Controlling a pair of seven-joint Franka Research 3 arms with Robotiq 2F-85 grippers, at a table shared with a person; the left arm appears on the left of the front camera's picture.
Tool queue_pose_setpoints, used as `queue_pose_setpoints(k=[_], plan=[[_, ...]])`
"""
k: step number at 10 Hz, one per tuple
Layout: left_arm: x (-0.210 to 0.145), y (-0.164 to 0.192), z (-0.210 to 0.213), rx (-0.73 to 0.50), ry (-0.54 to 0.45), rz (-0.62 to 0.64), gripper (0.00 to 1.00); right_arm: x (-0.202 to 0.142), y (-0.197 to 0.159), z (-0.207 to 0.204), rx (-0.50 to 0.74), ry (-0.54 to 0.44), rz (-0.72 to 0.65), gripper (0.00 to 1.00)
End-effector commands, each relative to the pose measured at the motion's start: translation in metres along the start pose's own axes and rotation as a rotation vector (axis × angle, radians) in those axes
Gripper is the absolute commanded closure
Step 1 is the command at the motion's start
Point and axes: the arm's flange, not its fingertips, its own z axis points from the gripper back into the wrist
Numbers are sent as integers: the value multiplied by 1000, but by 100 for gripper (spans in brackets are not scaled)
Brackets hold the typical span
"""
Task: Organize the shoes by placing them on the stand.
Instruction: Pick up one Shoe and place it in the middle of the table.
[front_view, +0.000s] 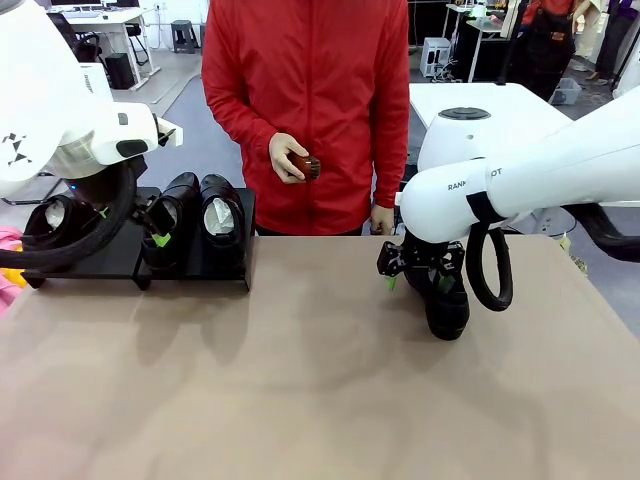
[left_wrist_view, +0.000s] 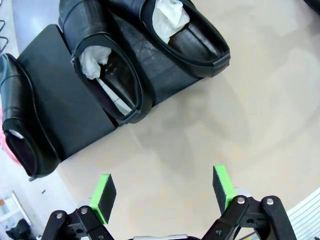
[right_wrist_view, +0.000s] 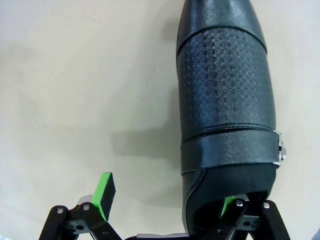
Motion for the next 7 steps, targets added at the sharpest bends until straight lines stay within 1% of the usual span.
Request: queue_pose_setpoints(k=[1, 6, 7], plan=[[-2, 2, 1, -8, -2, 4, 0, 8, 3, 3, -16, 10, 25, 3], [-2, 2, 1, -8, -2, 4, 0, 9, -3, 3, -40, 21, 24, 95], [-2, 2, 1, -8, -2, 4, 0, 9, -4, 1, -52, 20, 20, 100]])
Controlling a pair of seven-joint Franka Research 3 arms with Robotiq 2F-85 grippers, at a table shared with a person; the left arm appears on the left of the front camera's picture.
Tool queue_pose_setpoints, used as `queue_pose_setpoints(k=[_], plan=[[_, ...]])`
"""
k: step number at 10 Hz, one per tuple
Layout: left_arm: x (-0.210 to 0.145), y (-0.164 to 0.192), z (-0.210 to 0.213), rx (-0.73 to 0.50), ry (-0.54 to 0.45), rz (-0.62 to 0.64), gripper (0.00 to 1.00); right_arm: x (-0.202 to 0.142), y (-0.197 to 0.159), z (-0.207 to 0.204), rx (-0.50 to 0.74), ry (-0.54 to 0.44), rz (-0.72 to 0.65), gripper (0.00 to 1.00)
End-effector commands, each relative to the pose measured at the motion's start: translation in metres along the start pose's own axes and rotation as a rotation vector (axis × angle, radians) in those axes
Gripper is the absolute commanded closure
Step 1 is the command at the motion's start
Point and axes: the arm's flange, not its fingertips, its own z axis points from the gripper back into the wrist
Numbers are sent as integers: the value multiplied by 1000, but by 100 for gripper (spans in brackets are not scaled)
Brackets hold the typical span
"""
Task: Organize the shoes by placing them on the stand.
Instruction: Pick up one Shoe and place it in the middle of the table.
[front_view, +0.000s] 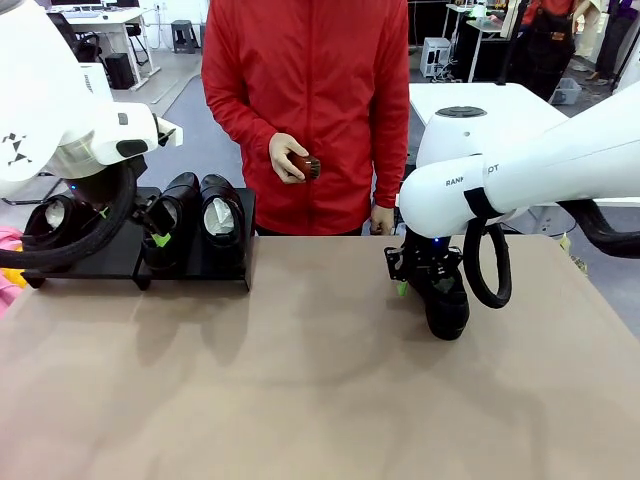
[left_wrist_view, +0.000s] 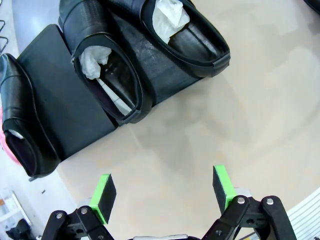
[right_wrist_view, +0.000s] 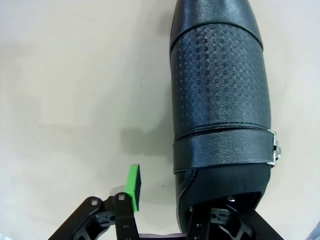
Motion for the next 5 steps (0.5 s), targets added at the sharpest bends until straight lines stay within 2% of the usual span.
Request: queue_pose_setpoints(k=[1, 5], plan=[[-2, 2, 1, -8, -2, 4, 0, 6, 0, 1, -44, -10, 28, 100], [-2, 2, 1, -8, -2, 4, 0, 5, -8, 1, -66, -24, 23, 100]])
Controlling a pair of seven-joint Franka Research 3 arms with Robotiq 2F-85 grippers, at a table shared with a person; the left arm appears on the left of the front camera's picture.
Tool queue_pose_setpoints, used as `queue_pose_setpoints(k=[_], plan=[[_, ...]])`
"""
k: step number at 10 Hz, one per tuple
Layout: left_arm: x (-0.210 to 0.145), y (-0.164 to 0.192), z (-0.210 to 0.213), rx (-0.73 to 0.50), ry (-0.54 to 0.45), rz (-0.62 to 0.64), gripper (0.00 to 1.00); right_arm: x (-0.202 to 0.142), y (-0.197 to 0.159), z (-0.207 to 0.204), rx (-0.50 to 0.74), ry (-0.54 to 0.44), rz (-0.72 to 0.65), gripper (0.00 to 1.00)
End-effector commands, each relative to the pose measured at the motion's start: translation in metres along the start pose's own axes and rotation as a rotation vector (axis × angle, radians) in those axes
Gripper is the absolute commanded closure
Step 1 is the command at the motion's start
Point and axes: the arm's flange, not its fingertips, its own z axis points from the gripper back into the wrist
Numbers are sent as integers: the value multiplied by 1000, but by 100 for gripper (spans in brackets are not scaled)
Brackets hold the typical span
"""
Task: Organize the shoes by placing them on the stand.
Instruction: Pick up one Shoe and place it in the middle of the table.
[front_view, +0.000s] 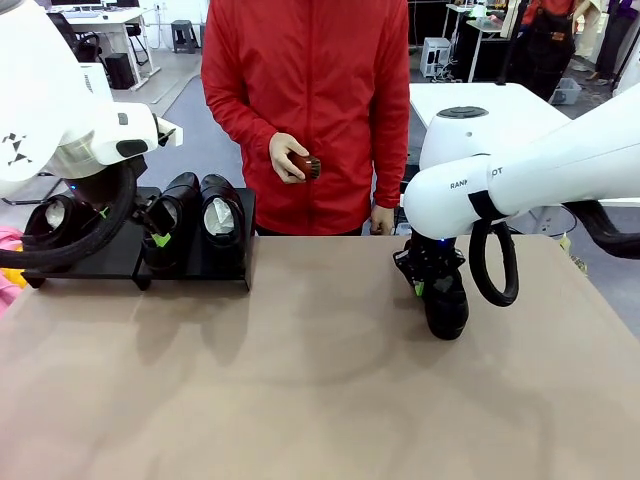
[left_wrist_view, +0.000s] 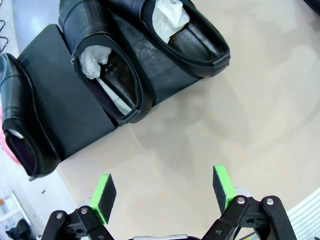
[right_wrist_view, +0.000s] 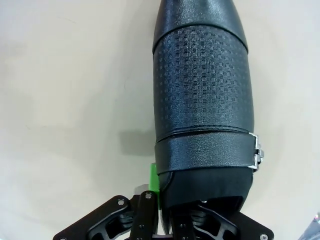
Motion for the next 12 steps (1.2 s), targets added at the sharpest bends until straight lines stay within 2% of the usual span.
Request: queue_pose_setpoints(k=[1, 2, 4, 5, 7, 8, 9, 12], plan=[[-2, 2, 1, -8, -2, 4, 0, 3, -3, 2, -36, -18, 4, 100], [-2, 2, 1, -8, -2, 4, 0, 1, -5, 2, -61, -27, 7, 100], [-2, 2, 1, -8, -2, 4, 0, -14, 1, 27, -72, -78, -89, 100], [-2, 2, 1, -8, -2, 4, 0, -30, 7, 53, -40, -169, -135, 100], [-2, 2, 1, -8, -2, 4, 0, -73, 29, 102, 94, -255, -187, 100], [-2, 2, 1, -8, -2, 4, 0, -98, 46, 116, 136, -238, -212, 100], [-2, 2, 1, -8, -2, 4, 0, -116, 62, 120, 139, -148, -233, 100], [-2, 2, 1, -8, -2, 4, 0, -150, 118, 105, 136, -150, -224, 100]])
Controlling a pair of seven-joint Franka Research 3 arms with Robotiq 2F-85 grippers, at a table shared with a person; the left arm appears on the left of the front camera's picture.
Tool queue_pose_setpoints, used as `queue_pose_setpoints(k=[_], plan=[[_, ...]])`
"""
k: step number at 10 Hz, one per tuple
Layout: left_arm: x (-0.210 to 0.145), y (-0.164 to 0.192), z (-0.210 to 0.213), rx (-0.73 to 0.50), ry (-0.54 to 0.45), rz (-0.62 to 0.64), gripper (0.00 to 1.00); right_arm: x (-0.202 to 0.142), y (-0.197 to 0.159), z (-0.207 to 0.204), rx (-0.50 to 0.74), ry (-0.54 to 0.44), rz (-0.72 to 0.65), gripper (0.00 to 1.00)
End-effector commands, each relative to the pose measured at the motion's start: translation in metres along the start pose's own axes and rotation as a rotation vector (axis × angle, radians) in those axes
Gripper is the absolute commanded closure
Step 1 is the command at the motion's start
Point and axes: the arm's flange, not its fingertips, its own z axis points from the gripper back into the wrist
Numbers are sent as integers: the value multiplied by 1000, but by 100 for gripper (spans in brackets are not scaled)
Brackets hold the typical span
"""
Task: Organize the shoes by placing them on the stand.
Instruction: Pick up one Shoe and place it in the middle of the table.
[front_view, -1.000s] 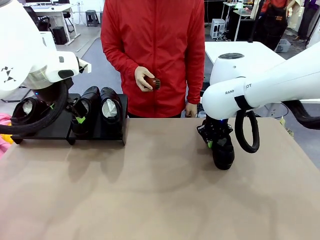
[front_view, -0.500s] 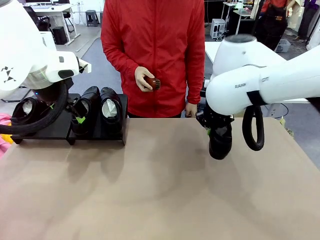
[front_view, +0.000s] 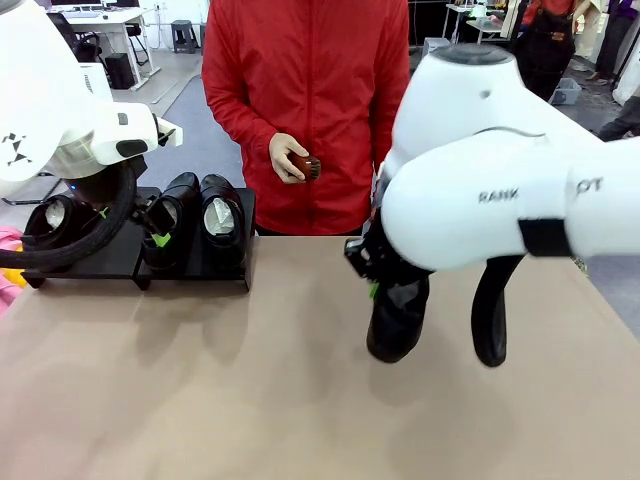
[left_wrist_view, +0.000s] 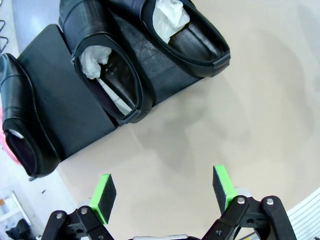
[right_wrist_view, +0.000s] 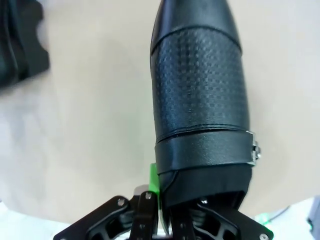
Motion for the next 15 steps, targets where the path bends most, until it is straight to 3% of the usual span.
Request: queue_pose_setpoints(k=[1, 4, 9, 10, 11, 15], plan=[[-2, 2, 1, -8, -2, 3, 0, -16, 25, -21, 12, -23, 23, 100], [-2, 2, 1, -8, -2, 3, 0, -41, 42, -50, 18, -3, 140, 100], [-2, 2, 1, -8, -2, 3, 0, -48, 37, -79, 46, 44, 189, 100], [-2, 2, 1, -8, -2, 3, 0, -44, 35, -82, 48, 51, 188, 93], [-2, 2, 1, -8, -2, 3, 0, -42, 33, -85, 43, 69, 181, 80], [-2, 2, 1, -8, -2, 3, 0, -39, 29, -75, 79, 96, 126, 6]])
